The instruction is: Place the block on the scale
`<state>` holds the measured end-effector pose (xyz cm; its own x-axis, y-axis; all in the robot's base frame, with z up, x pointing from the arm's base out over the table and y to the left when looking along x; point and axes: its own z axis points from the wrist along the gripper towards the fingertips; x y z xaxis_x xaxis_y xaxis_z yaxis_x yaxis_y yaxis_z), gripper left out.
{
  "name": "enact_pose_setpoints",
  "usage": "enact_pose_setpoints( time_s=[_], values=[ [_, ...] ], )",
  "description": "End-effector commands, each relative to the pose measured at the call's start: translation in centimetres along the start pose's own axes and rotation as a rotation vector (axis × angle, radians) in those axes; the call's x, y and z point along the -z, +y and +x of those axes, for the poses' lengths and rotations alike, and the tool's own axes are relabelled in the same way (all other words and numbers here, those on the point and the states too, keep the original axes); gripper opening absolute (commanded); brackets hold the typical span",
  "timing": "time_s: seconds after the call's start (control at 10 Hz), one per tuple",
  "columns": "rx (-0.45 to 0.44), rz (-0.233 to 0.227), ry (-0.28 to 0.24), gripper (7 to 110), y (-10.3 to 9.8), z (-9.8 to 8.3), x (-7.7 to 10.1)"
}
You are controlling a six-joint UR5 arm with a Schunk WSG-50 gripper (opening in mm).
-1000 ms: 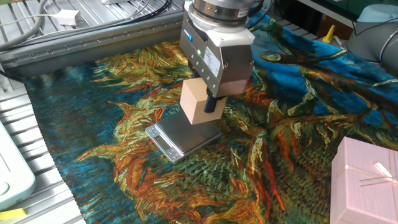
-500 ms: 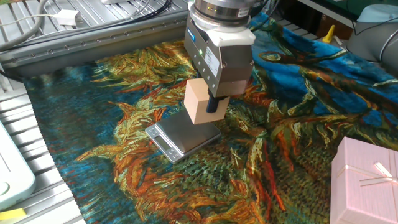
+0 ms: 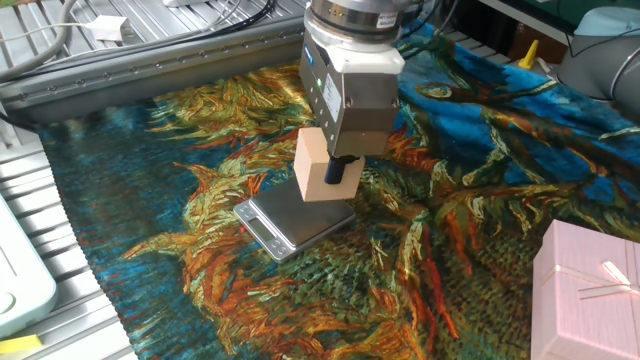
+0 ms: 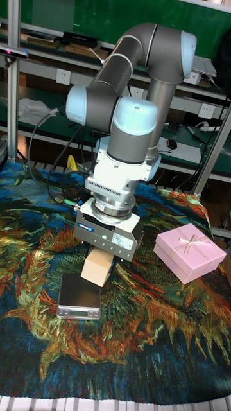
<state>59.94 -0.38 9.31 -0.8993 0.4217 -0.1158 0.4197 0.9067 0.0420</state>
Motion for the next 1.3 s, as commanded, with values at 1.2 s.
enact_pose_setpoints(
  time_s=[1.2],
  values=[
    [0.116, 0.049, -0.034, 7, -2.3, -4.2, -0.3]
  ],
)
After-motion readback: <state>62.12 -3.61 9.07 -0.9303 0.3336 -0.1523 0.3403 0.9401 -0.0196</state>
